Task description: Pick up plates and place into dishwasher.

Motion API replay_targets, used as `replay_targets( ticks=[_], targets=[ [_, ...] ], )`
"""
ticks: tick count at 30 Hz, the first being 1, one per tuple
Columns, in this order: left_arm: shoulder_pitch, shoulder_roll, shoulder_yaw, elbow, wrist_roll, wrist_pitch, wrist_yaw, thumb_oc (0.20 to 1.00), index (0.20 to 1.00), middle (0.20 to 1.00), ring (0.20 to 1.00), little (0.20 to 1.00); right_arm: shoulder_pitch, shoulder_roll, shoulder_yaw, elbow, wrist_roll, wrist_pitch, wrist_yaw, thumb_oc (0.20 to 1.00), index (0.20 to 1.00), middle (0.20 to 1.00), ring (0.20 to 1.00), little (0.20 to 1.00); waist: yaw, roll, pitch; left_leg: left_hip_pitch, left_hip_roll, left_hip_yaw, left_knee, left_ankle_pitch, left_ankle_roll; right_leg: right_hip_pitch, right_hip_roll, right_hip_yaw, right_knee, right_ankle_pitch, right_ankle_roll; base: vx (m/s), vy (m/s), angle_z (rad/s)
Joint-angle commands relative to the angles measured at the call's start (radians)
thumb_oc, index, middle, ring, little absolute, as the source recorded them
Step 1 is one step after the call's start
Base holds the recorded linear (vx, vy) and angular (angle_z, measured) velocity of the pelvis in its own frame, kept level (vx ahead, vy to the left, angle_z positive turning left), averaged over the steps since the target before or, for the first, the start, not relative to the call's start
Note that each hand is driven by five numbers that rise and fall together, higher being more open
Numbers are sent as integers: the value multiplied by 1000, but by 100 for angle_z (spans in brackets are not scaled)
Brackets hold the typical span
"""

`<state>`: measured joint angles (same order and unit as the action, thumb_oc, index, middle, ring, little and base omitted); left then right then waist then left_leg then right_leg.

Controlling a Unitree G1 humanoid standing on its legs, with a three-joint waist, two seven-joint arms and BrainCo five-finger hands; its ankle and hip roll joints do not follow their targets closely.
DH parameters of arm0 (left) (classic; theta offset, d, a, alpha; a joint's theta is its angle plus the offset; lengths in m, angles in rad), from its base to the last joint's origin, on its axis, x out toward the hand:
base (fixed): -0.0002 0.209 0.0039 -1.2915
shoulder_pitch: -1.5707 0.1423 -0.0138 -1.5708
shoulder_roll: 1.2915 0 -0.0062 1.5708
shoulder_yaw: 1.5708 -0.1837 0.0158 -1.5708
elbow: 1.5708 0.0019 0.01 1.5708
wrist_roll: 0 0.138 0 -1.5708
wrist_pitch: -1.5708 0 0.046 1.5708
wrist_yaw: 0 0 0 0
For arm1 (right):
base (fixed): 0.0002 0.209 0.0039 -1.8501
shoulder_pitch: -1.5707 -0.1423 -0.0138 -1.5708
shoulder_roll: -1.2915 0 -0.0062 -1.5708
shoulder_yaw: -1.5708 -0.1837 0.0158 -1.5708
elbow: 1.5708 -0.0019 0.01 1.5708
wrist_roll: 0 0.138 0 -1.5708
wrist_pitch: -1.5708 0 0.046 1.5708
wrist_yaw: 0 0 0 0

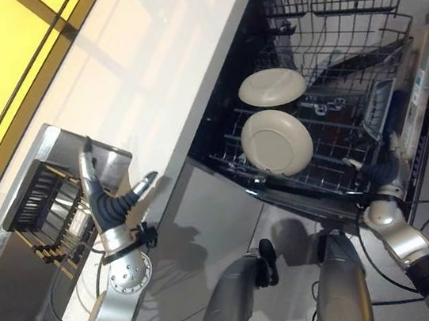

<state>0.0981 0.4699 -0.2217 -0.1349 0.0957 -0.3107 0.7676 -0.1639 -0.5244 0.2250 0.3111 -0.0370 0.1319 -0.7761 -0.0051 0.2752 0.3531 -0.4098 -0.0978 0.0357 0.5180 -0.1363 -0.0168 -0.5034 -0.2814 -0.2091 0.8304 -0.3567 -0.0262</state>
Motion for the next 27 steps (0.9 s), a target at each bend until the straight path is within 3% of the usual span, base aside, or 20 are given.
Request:
replay_targets(
  ticks=[1, 5, 9, 13, 14, 16, 18, 21, 26, 27],
  targets=[
    [-19, 8, 24, -86, -1, -31, 16, 1000, 1000, 1000, 1000, 1000, -226, 135, 213, -11, -118, 149, -93, 1000, 1000, 1000, 1000, 1000, 129, 29, 35, -54, -64, 16, 29, -8, 54, 23, -36, 124, -37, 79, 15, 7, -51, -6],
    [-3, 3, 21, -98, 5, -36, 34, 1000, 1000, 1000, 1000, 1000, -242, 109, 183, -16, -186, 334, -266, 1000, 1000, 1000, 1000, 1000, 129, 34, 42, -45, -64, 4, 13, -5, 53, 31, -29, 124, -55, 84, 19, 5, -22, 20],
    [16, 3, 29, -128, -1, -28, 29, 1000, 1000, 1000, 1000, 1000, -203, 83, 145, -54, -233, 376, -311, 1000, 1000, 1000, 1000, 1000, 119, 36, 46, -36, -54, 6, -8, 5, 54, 36, -22, 126, -72, 90, 25, 1, -11, 26],
    [27, 7, 33, -148, -6, -19, 26, 1000, 1000, 1000, 1000, 1000, -171, 68, 131, -102, -261, 333, -256, 1000, 1000, 1000, 1000, 1000, 112, 31, 46, -39, -51, 6, -5, 6, 53, 35, -14, 129, -73, 89, 29, -1, -22, 16],
    [30, 7, 38, -157, -5, -14, 19, 1000, 1000, 1000, 1000, 1000, -164, 67, 132, -112, -255, 277, -189, 1000, 1000, 1000, 1000, 1000, 113, 28, 46, -37, -52, 4, -8, 8, 52, 39, -13, 127, -77, 89, 29, 9, -26, 28],
    [30, 8, 38, -160, -4, -11, 13, 1000, 1000, 1000, 1000, 1000, -164, 71, 152, -120, -255, 247, -98, 1000, 1000, 1000, 1000, 1000, 116, 24, 45, -39, -51, 5, -3, 10, 51, 40, -14, 126, -73, 88, 30, 11, -22, 36],
    [28, 12, 40, -161, -3, -8, 0, 1000, 1000, 1000, 1000, 1000, -177, 82, 175, -118, -146, 158, 24, 1000, 1000, 1000, 1000, 1000, 123, 20, 44, -42, -52, 4, 2, 11, 51, 42, -17, 118, -65, 82, 26, 21, -11, 34],
    [24, 22, 42, -152, -14, -7, -20, 1000, 1000, 1000, 1000, 1000, -204, 115, 205, -72, -38, 75, 144, 1000, 1000, 1000, 1000, 1000, 140, 17, 43, -57, -57, 2, 24, 8, 48, 30, -21, 108, -33, 69, 19, 20, 0, 20],
    [20, 36, 50, -128, -20, -25, -35, 1000, 1000, 1000, 1000, 1000, -260, 119, 227, 4, 70, -13, 200, 1000, 1000, 1000, 1000, 1000, 169, 8, 48, -91, -61, 5, 59, 0, 49, 5, -31, 88, 6, 56, 10, 19, 8, 7],
    [19, 39, 49, -124, -20, -30, -34, 1000, 1000, 1000, 1000, 1000, -271, 122, 229, 15, 93, -24, 202, 1000, 1000, 1000, 1000, 1000, 172, 1, 51, -90, -67, 2, 81, -33, 45, 8, -34, 95, 27, 24, 16, 50, 7, 15]
  ],
)
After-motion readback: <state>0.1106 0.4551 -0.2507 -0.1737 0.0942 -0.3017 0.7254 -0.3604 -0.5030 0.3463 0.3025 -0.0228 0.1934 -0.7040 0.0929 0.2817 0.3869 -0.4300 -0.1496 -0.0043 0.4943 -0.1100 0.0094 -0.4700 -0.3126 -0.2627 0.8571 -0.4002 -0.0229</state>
